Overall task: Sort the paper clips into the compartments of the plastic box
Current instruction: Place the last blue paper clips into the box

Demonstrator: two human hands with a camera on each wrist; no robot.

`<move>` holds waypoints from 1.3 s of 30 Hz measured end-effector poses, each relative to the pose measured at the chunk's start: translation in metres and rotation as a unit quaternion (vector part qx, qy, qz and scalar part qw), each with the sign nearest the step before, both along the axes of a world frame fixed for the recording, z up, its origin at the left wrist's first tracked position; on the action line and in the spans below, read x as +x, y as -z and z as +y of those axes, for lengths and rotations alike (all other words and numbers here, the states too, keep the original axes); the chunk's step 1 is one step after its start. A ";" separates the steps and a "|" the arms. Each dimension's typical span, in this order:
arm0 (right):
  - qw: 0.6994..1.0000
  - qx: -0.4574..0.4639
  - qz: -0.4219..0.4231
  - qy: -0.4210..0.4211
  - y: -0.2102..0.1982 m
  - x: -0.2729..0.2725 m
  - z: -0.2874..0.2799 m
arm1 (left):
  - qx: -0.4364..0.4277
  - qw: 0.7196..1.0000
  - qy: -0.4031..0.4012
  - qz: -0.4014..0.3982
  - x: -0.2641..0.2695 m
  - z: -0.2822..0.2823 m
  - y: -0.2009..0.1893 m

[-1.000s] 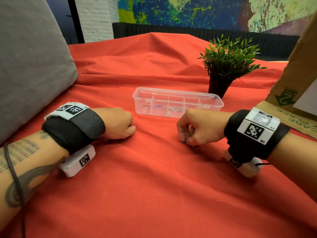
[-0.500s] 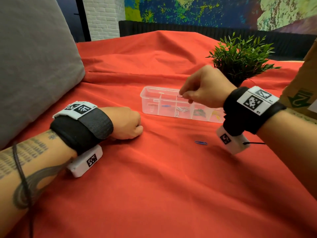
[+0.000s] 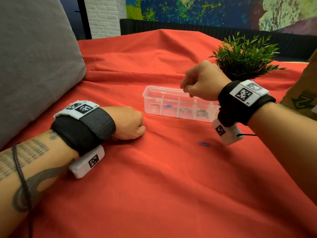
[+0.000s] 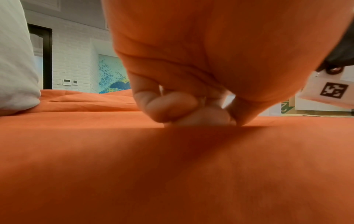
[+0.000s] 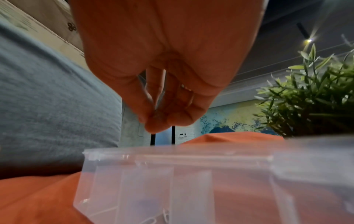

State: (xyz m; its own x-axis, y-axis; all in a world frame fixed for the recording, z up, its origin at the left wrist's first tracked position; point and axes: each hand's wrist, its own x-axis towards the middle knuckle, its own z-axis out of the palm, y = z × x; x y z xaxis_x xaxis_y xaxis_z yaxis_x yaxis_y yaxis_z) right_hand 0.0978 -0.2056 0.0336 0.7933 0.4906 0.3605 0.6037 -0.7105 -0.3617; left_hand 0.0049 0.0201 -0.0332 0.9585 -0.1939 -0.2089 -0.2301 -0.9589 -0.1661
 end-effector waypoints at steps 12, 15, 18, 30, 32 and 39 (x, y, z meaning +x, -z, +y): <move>0.949 -0.281 0.105 -0.092 0.020 -0.055 -0.036 | -0.005 1.000 -0.020 0.013 -0.003 -0.001 -0.002; 0.943 -0.285 0.139 -0.103 0.030 -0.058 -0.038 | -0.005 1.000 -0.022 0.015 -0.003 0.000 -0.002; 0.943 -0.269 0.165 -0.101 0.034 -0.057 -0.039 | -0.005 1.000 -0.021 0.013 -0.003 -0.001 -0.002; 0.927 -0.313 0.175 -0.113 0.031 -0.063 -0.023 | -0.009 1.000 -0.022 0.015 -0.002 -0.002 -0.004; 0.921 -0.332 0.167 -0.114 0.029 -0.063 -0.019 | -0.009 1.000 -0.022 0.014 -0.003 -0.002 -0.004; 0.918 -0.356 0.136 -0.110 0.026 -0.070 -0.017 | -0.004 1.000 -0.022 0.021 -0.002 -0.001 -0.004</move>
State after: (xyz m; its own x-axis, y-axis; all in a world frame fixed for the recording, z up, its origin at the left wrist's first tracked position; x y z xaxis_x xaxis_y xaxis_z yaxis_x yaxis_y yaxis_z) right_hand 0.0279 -0.2223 0.0080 0.6599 0.6842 -0.3105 0.7172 -0.6967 -0.0108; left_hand 0.0029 0.0186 -0.0295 0.9564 -0.1545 -0.2478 -0.1953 -0.9694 -0.1490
